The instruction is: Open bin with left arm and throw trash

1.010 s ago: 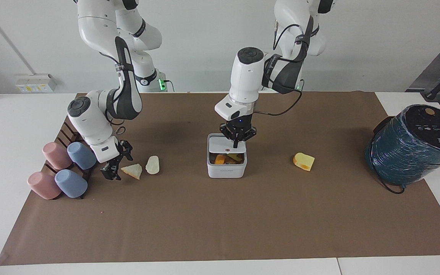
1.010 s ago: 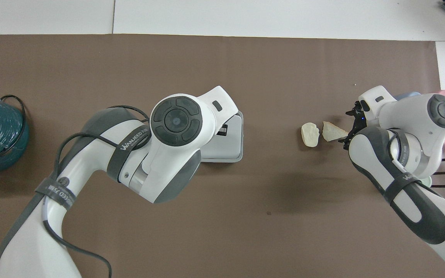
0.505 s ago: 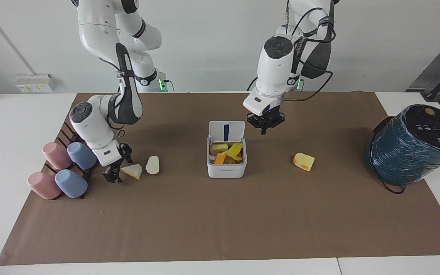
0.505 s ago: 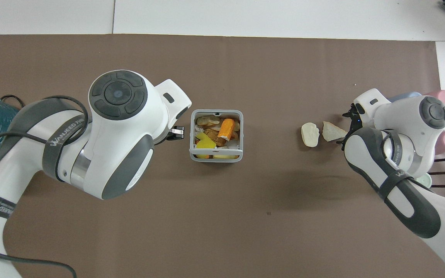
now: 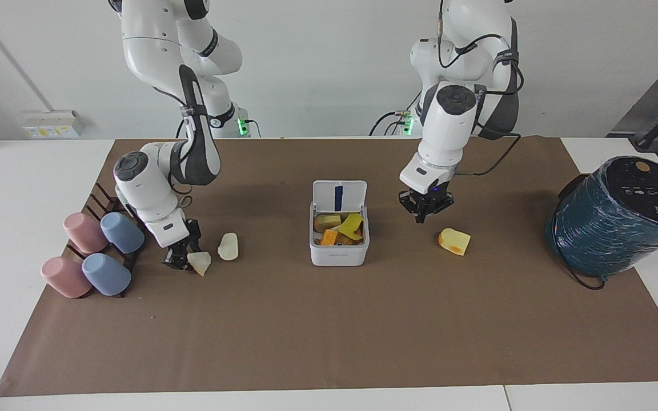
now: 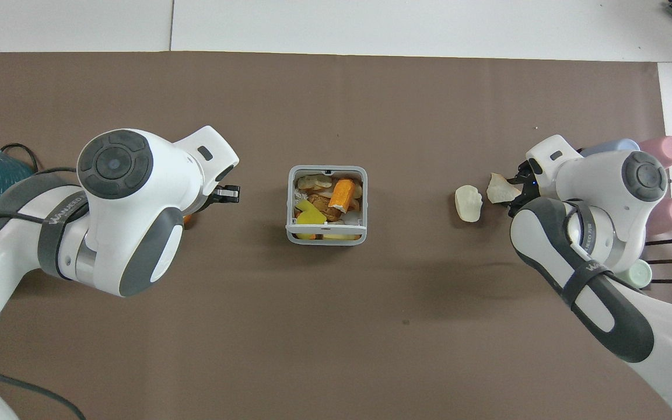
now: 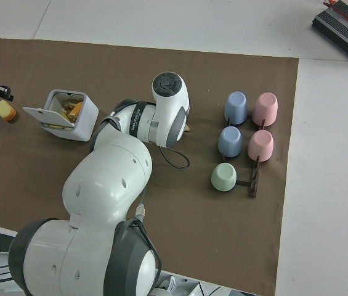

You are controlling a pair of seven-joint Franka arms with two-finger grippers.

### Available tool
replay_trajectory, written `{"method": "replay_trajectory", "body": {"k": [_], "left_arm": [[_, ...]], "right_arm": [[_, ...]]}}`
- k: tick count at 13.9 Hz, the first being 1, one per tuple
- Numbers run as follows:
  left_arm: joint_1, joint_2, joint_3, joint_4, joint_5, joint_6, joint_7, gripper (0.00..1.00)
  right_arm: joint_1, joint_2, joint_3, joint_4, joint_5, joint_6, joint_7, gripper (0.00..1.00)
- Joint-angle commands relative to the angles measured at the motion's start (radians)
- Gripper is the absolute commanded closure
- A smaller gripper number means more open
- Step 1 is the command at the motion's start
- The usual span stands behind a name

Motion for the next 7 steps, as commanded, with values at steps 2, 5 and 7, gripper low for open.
{"method": "replay_trajectory", "body": {"k": [2,5,7], "left_arm": [[0.085,-0.057,-0.006,-0.110,-0.016,0.101,0.138,0.00],[0.113,-0.073,-0.006,-0.204,-0.016,0.217,0.197,0.00],[0.116,-0.060,-0.006,-0.208,-0.016,0.236,0.220,0.00]], "right_arm": [[0.002,-0.007,0.002,-0.015,0.028,0.027,0.046,1.00],[0.049,-0.016,-0.001,-0.009,0.026,0.028,0.218,1.00],[0.058,-0.034,-0.004,-0.007,0.008,0.007,0.329,1.00]]}}
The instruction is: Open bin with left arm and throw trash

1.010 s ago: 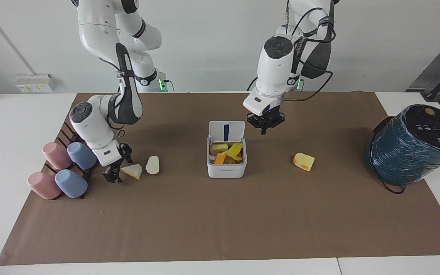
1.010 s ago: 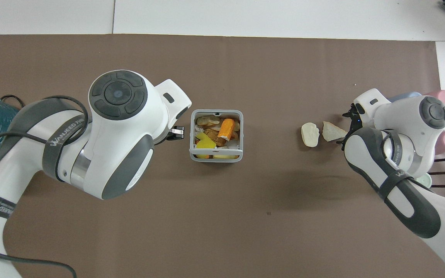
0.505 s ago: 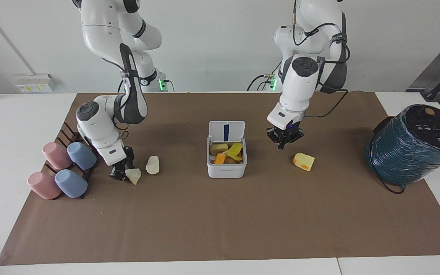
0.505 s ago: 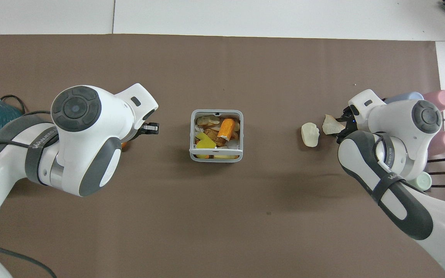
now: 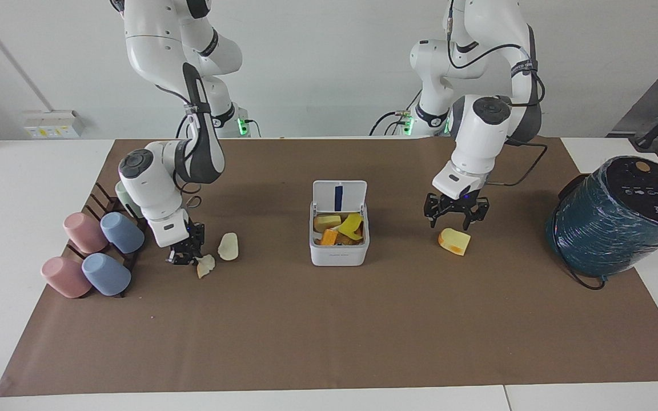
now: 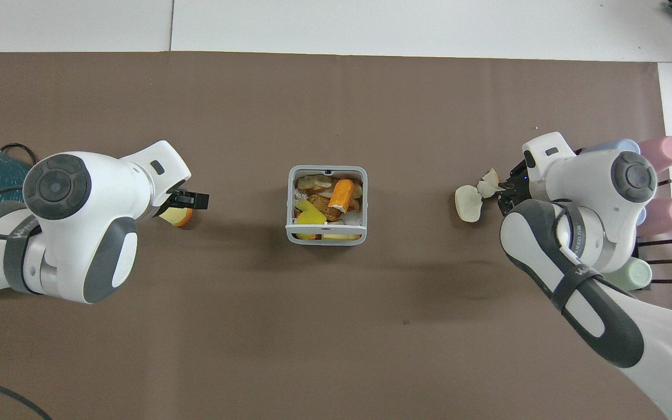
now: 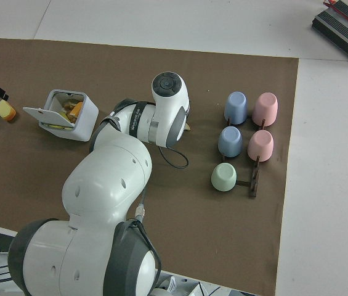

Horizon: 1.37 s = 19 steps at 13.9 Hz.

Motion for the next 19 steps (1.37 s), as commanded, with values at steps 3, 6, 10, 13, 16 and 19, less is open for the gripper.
{"method": "replay_trajectory", "body": {"k": [3,6,10,13,16,19], "left_arm": [[0.027,0.043,-0.008,-0.051,-0.016,0.138,0.069,0.00],[0.028,0.079,-0.008,-0.051,-0.014,0.172,0.084,0.00],[0.045,0.115,-0.006,-0.052,-0.013,0.177,0.166,0.00],[0.047,0.134,-0.003,-0.059,-0.010,0.190,0.206,0.00],[0.047,0.132,-0.003,-0.063,-0.006,0.190,0.236,0.19],[0.061,0.131,-0.002,-0.072,0.030,0.181,0.305,0.58]], "right_arm": [[0.017,-0.083,-0.008,0.014,-0.006,-0.131,0.240,1.00],[0.031,-0.154,0.007,0.114,-0.075,-0.344,0.587,1.00],[0.170,-0.143,0.013,0.241,-0.053,-0.474,1.060,1.00],[0.284,-0.132,0.015,0.252,0.064,-0.445,1.245,1.00],[0.339,-0.074,0.016,0.351,0.120,-0.461,1.358,1.00],[0.347,-0.028,0.024,0.418,0.166,-0.465,1.397,1.00]]}}
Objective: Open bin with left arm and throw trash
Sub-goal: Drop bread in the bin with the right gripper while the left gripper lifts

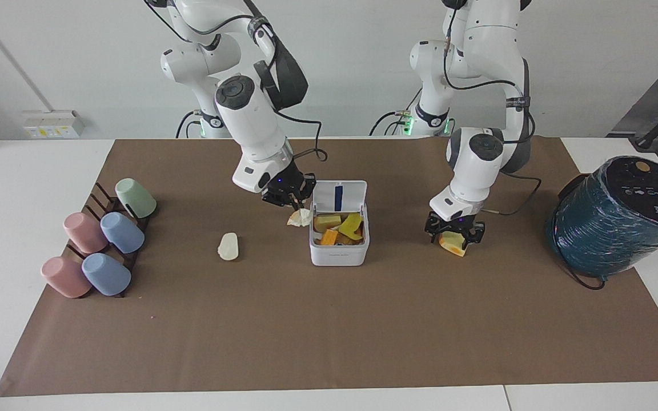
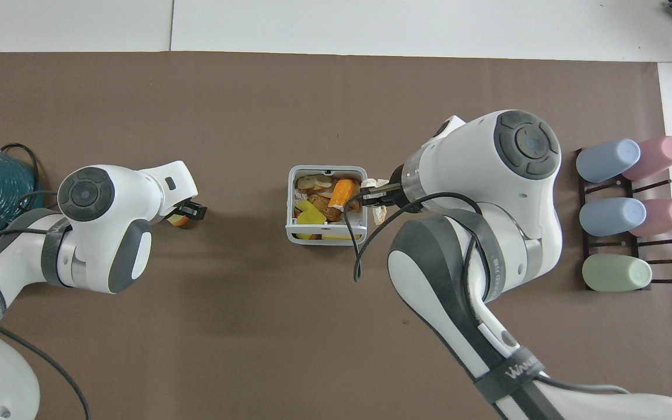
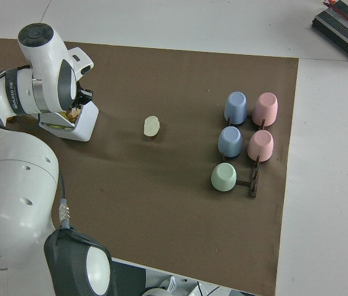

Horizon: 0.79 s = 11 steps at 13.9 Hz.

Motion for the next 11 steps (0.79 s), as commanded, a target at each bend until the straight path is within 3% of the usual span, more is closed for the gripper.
{"method": "replay_trajectory", "body": {"k": [1,3,8,10,11], "left_arm": [[0.019,-0.008,-0.003,-0.025,0.036,0.014,0.069,0.68],[0.019,-0.009,-0.003,-0.022,0.037,0.005,0.067,1.00],[0.019,-0.046,-0.002,0.025,0.037,-0.094,0.061,1.00],[0.021,-0.054,-0.002,0.100,0.037,-0.175,0.041,1.00],[0.028,-0.054,-0.003,0.139,0.037,-0.220,0.040,1.00]], "right_arm": [[-0.008,0.063,0.005,0.090,0.072,-0.020,0.022,1.00],[0.012,0.103,0.006,0.124,0.107,-0.002,0.106,1.00],[0.044,0.120,0.020,0.110,0.116,-0.002,0.135,1.00],[0.046,0.121,0.020,0.108,0.118,0.001,0.135,0.56],[0.048,0.121,0.020,0.108,0.118,0.006,0.135,0.24]]}}
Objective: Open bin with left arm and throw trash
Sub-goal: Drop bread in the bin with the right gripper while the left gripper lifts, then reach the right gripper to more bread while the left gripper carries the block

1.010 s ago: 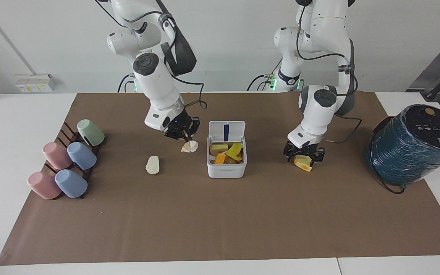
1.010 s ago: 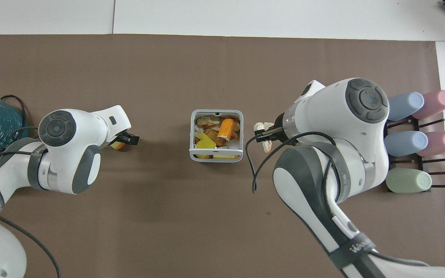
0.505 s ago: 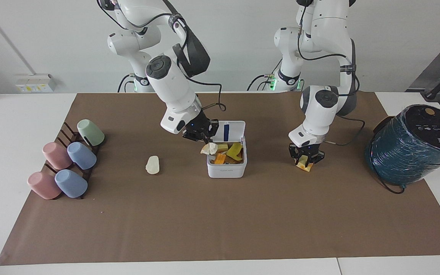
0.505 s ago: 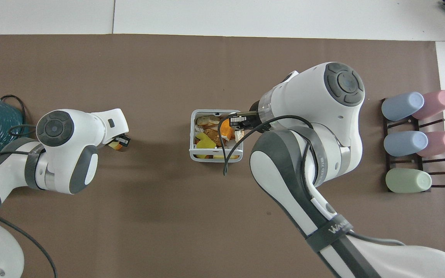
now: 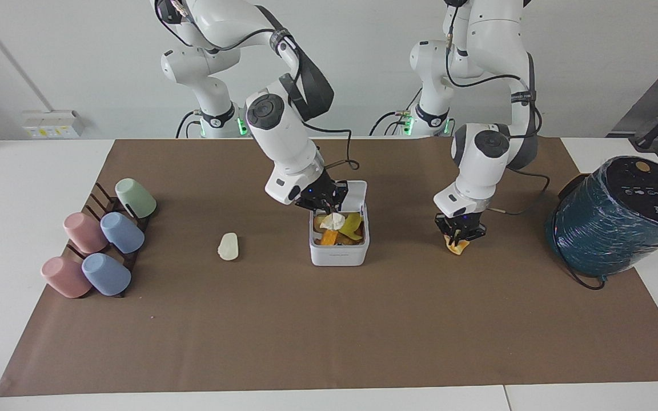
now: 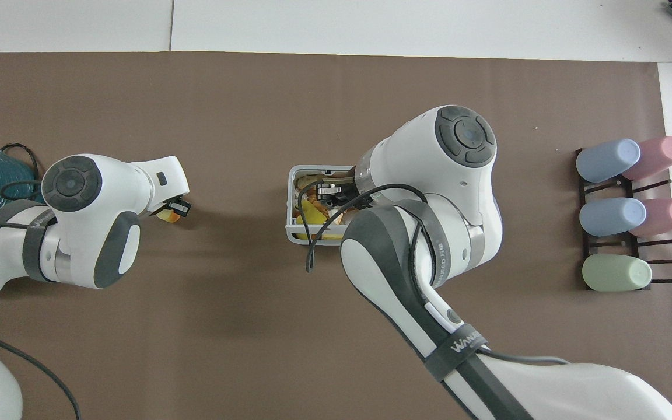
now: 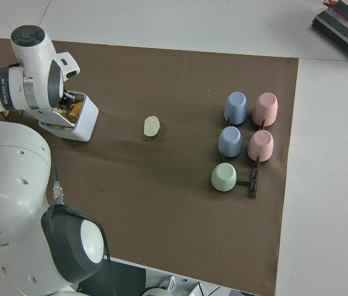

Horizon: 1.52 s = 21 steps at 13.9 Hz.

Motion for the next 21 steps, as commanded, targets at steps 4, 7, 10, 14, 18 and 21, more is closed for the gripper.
{"method": "replay_trajectory", "body": {"k": [4,7,10,14,18,21], "left_arm": [[0.018,-0.061,-0.010,0.170,0.018,-0.241,-0.099,1.00],[-0.008,-0.067,-0.040,0.245,0.009,-0.318,-0.226,1.00],[-0.046,-0.056,-0.092,0.279,0.009,-0.298,-0.381,1.00],[-0.169,-0.050,-0.097,0.274,-0.051,-0.193,-0.474,1.00],[-0.266,-0.047,-0.099,0.264,-0.112,-0.117,-0.601,1.00],[-0.324,-0.045,-0.099,0.261,-0.122,-0.083,-0.710,1.00]], "right_arm": [[-0.002,0.007,0.005,0.014,0.026,0.030,0.009,0.00],[-0.013,-0.001,0.001,0.019,0.008,0.027,0.008,0.00],[-0.112,-0.033,-0.008,0.011,-0.128,0.016,-0.005,0.00],[-0.235,-0.062,-0.008,-0.090,-0.235,0.040,-0.249,0.00],[-0.313,-0.125,-0.008,-0.364,-0.249,0.238,-0.414,0.00],[-0.335,-0.122,-0.007,-0.408,-0.249,0.255,-0.425,0.00]]}}
